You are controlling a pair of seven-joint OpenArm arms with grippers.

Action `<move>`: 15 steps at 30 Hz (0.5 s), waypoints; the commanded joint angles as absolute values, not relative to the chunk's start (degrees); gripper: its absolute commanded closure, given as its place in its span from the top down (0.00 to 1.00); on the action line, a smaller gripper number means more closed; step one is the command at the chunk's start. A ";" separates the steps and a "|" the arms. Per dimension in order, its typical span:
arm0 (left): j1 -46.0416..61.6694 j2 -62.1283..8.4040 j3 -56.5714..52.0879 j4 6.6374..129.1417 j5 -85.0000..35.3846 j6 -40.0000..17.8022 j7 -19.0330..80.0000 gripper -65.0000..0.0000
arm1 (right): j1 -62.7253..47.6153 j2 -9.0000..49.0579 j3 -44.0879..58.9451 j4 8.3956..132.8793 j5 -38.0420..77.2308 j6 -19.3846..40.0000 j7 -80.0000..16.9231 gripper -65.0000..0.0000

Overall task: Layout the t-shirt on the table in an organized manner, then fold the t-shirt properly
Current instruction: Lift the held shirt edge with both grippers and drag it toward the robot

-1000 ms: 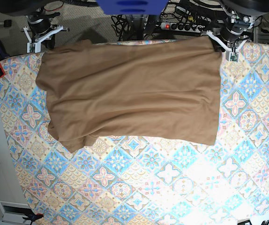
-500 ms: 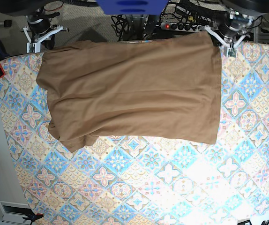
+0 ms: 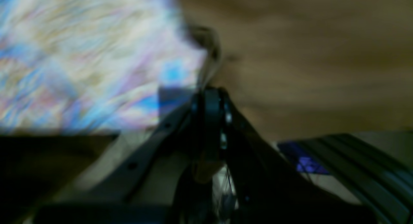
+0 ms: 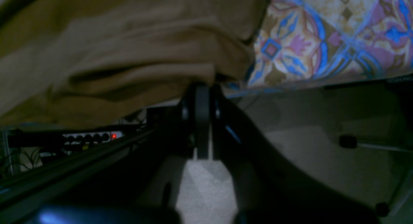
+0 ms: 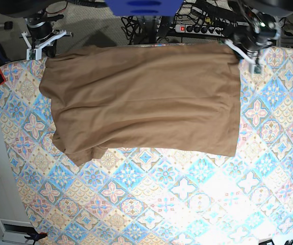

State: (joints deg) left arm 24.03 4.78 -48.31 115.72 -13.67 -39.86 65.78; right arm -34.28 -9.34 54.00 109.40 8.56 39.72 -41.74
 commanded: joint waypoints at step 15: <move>14.64 0.40 -51.65 119.96 -14.46 -40.00 80.00 0.00 | -34.59 -8.92 54.37 110.55 9.36 40.00 -40.57 0.00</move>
